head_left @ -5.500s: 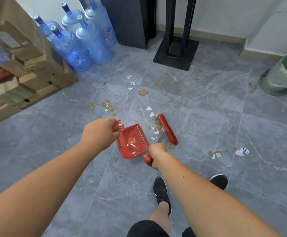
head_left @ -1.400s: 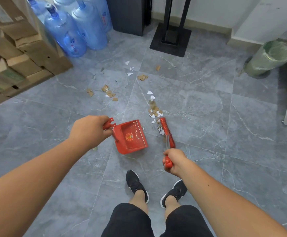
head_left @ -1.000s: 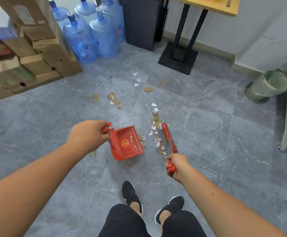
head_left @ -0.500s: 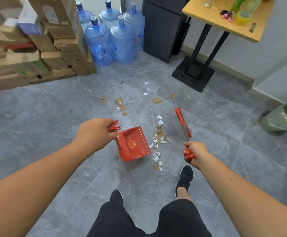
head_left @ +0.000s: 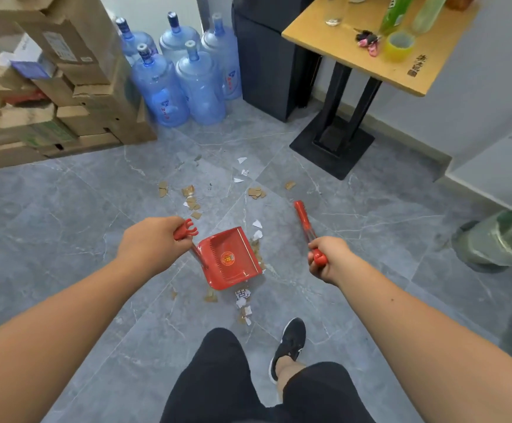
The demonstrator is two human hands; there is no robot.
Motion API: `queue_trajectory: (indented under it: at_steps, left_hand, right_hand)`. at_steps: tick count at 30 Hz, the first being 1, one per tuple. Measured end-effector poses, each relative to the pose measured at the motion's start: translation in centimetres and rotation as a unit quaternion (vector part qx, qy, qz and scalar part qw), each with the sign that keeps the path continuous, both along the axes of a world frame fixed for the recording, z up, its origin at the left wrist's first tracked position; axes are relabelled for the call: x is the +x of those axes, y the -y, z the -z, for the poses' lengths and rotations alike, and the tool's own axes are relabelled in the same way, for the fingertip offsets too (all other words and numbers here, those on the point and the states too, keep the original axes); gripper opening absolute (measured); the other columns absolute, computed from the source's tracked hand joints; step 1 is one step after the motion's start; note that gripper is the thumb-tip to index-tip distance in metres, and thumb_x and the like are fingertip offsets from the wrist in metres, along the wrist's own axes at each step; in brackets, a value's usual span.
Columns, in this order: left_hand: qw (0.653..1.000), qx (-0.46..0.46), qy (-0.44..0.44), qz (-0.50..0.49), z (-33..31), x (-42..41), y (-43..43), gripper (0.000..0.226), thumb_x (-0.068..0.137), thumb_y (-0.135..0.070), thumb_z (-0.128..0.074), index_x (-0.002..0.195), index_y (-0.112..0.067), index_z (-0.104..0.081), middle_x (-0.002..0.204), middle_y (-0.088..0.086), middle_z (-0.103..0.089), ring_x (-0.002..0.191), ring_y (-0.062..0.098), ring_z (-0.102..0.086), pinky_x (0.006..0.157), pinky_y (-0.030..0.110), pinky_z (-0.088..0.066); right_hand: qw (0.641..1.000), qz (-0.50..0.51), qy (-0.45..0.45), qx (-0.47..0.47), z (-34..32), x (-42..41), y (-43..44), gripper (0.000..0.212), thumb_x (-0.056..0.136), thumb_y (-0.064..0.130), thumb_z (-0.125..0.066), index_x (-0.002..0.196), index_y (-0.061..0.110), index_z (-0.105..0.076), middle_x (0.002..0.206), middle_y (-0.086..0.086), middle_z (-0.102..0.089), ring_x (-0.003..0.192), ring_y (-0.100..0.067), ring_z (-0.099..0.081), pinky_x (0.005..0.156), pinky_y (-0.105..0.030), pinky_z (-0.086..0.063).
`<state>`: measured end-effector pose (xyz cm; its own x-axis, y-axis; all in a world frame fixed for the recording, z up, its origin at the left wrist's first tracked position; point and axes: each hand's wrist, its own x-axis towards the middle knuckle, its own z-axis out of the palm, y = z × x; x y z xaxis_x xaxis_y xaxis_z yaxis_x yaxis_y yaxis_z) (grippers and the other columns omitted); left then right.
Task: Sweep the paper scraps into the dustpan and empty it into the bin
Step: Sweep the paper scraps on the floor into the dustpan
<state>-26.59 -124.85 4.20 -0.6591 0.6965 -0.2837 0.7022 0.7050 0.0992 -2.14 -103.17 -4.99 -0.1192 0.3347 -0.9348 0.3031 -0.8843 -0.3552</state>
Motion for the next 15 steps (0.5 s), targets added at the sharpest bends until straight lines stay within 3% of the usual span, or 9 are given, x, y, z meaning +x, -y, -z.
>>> queue_trajectory:
  at_steps: [5,11,15]
  left_hand:
    - [1.0,0.002,-0.004,0.018,-1.1,2.2,-6.4,0.023,0.086,-0.039,-0.059,0.075,-0.018,-0.057,0.064,-0.004,-0.058,0.06,0.017,-0.056,0.054,0.031,-0.047]
    - [1.0,0.021,-0.003,0.016,-0.8,1.7,-13.2,0.025,0.087,-0.04,-0.059,0.075,-0.019,-0.057,0.066,-0.003,-0.059,0.065,0.021,-0.057,0.058,0.033,-0.05]
    - [0.999,0.039,0.009,0.009,0.0,0.4,-17.7,0.024,0.088,-0.04,-0.059,0.077,-0.019,-0.059,0.068,-0.004,-0.06,0.067,0.02,-0.056,0.058,0.034,-0.05]
  right_hand:
    - [1.0,-0.007,-0.001,-0.002,-0.9,0.5,-5.5,0.016,0.091,-0.001,-0.045,0.099,0.011,-0.05,0.059,-0.005,-0.042,0.047,-0.011,-0.041,0.033,-0.013,-0.031]
    - [0.999,-0.03,-0.001,-0.012,-1.4,-1.0,-11.9,0.012,0.093,0.001,-0.043,0.092,0.009,-0.052,0.04,-0.002,-0.041,0.049,-0.01,-0.038,0.033,-0.013,-0.033]
    - [0.999,-0.04,0.004,-0.017,-0.4,-2.9,-16.8,0.018,0.09,0.001,-0.044,0.102,0.01,-0.054,0.049,-0.003,-0.045,0.05,-0.009,-0.039,0.034,-0.014,-0.034]
